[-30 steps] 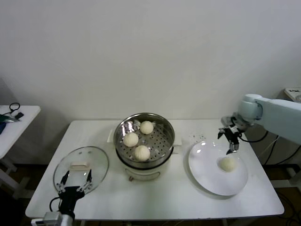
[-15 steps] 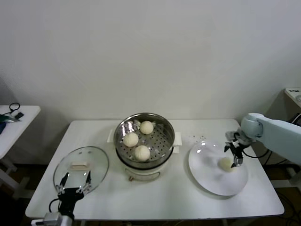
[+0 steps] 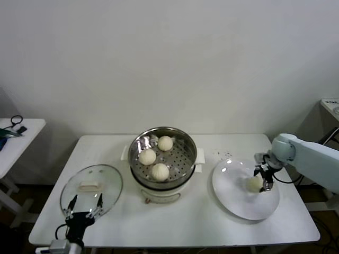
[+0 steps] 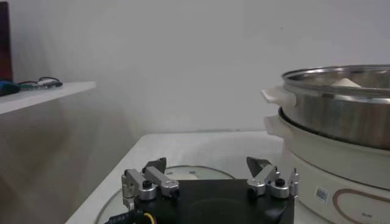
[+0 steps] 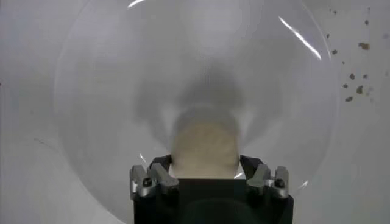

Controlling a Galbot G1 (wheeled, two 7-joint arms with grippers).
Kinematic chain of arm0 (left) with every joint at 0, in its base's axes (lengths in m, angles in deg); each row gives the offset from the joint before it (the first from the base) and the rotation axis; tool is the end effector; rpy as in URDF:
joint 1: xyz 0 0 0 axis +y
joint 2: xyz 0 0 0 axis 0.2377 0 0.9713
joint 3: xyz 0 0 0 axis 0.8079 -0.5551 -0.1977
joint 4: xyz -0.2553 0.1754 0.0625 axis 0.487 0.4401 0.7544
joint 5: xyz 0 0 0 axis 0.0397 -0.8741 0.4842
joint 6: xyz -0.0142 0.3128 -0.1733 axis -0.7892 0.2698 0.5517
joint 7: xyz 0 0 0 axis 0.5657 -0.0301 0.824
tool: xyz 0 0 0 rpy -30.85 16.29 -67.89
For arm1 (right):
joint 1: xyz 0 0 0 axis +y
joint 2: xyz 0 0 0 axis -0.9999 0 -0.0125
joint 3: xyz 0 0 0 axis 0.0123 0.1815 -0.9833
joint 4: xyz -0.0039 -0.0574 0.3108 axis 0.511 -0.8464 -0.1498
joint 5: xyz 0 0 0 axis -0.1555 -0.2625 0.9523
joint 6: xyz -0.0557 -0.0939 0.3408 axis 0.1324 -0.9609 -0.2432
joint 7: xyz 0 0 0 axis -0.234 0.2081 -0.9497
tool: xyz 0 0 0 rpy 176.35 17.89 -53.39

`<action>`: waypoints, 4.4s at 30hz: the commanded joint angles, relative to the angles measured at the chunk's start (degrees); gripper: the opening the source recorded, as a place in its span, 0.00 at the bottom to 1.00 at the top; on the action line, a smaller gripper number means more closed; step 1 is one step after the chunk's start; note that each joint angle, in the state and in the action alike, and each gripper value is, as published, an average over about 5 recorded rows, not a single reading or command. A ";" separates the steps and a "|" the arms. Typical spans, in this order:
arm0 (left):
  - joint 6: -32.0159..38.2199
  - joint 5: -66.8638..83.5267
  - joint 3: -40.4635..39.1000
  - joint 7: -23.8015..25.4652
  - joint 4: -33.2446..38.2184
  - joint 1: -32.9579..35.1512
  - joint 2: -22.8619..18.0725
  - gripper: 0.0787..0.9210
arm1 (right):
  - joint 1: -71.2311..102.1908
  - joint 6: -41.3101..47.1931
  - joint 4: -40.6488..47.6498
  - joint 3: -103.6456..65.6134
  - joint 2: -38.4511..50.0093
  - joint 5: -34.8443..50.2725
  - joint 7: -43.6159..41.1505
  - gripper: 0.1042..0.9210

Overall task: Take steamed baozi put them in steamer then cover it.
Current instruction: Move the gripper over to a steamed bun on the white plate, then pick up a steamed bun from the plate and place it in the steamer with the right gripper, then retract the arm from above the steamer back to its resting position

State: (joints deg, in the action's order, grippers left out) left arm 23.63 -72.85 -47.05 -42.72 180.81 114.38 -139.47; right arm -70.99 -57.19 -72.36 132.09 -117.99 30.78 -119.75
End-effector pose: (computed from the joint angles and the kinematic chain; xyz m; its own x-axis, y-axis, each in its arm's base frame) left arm 0.1550 0.0801 -0.3151 -0.9631 -0.1194 0.2413 -0.1067 0.9922 0.0651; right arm 0.4953 -0.1820 -0.2305 -0.0641 -0.0054 0.9979 -0.9979 -0.0055 -0.0642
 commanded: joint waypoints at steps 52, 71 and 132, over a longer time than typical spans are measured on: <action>-1.80 0.88 0.27 0.27 1.18 -0.51 1.68 0.88 | -24.34 15.14 -7.78 19.21 -33.32 32.81 10.20 0.72; -3.27 0.61 0.33 0.44 1.91 -0.50 1.87 0.88 | -26.25 12.65 -7.18 17.99 -32.37 33.17 9.08 0.86; 6.21 -81.28 -1.27 -33.23 -19.40 -4.40 9.23 0.88 | 99.32 -40.63 -26.17 -102.61 -31.07 12.04 51.66 0.88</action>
State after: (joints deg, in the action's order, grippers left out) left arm 29.95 -119.35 -47.86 -63.90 171.85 113.28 -131.88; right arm 22.13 -90.04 -99.63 33.28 -144.09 45.41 -68.58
